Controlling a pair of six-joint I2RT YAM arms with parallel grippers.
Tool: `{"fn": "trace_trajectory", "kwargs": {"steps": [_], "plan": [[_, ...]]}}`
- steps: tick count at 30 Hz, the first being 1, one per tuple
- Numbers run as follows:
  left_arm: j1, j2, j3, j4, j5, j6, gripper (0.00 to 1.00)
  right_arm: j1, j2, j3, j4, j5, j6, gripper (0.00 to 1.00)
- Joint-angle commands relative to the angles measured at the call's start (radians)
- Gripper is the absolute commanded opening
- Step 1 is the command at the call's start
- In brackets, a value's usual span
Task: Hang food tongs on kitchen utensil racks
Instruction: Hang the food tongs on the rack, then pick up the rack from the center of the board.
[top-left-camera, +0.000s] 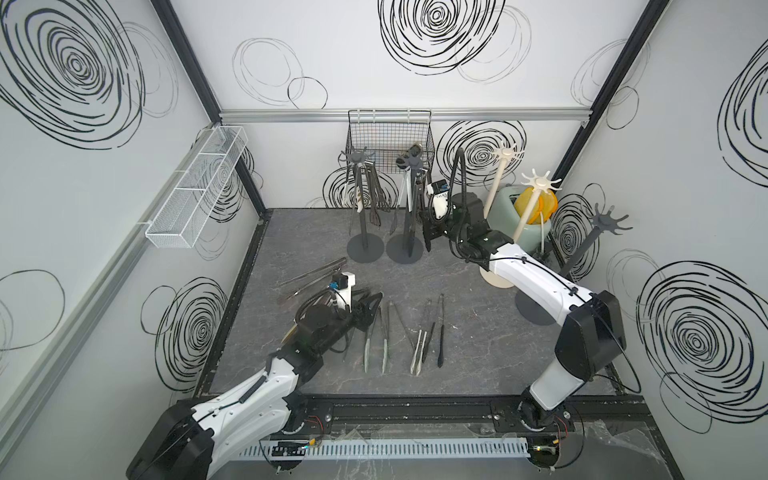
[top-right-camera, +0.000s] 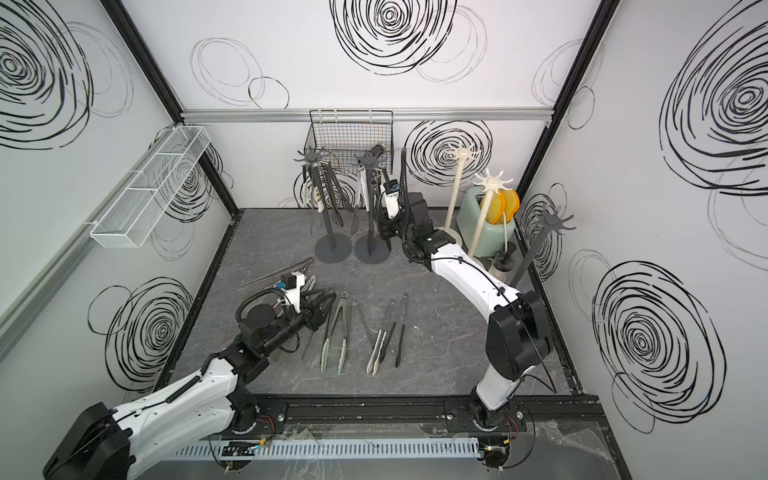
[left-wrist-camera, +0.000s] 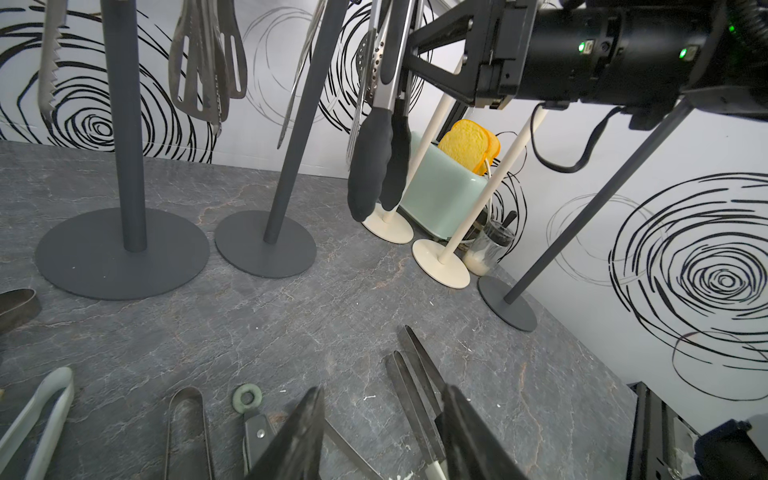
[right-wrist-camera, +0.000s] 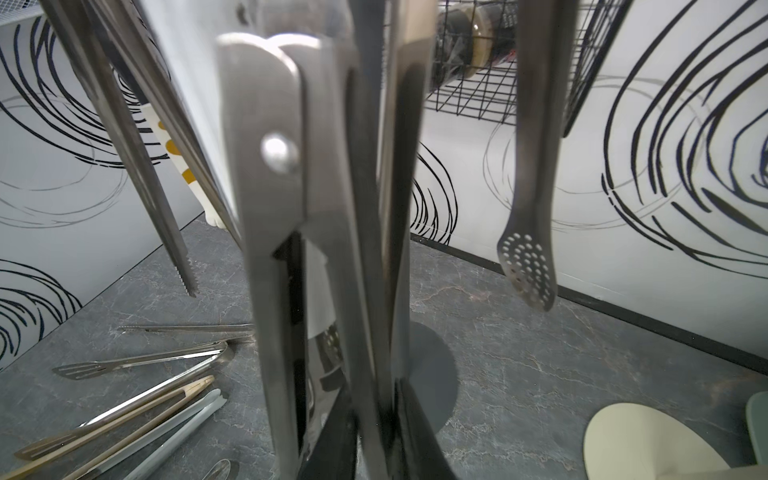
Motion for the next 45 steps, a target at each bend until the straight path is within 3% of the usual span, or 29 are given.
{"fn": "trace_trajectory", "kwargs": {"steps": [1, 14, 28, 35, 45], "plan": [[0.011, -0.019, 0.000, 0.025, 0.003, 0.002, 0.50, -0.005, 0.007, 0.004, -0.010, -0.009, 0.009, 0.24], [0.033, -0.030, 0.019, -0.054, -0.026, -0.024, 0.50, -0.012, -0.111, -0.133, -0.001, 0.016, 0.021, 0.49], [0.056, -0.033, 0.020, -0.049, 0.009, -0.042, 0.50, -0.152, -0.422, -0.546, 0.017, 0.071, 0.101, 0.57], [0.056, -0.041, 0.013, -0.031, 0.028, -0.055, 0.50, -0.178, -0.567, -0.625, -0.150, 0.276, 0.147, 0.59], [0.054, -0.071, -0.002, -0.017, 0.067, -0.072, 0.50, -0.178, -0.800, -0.677, -0.570, 0.553, 0.432, 0.55]]}}
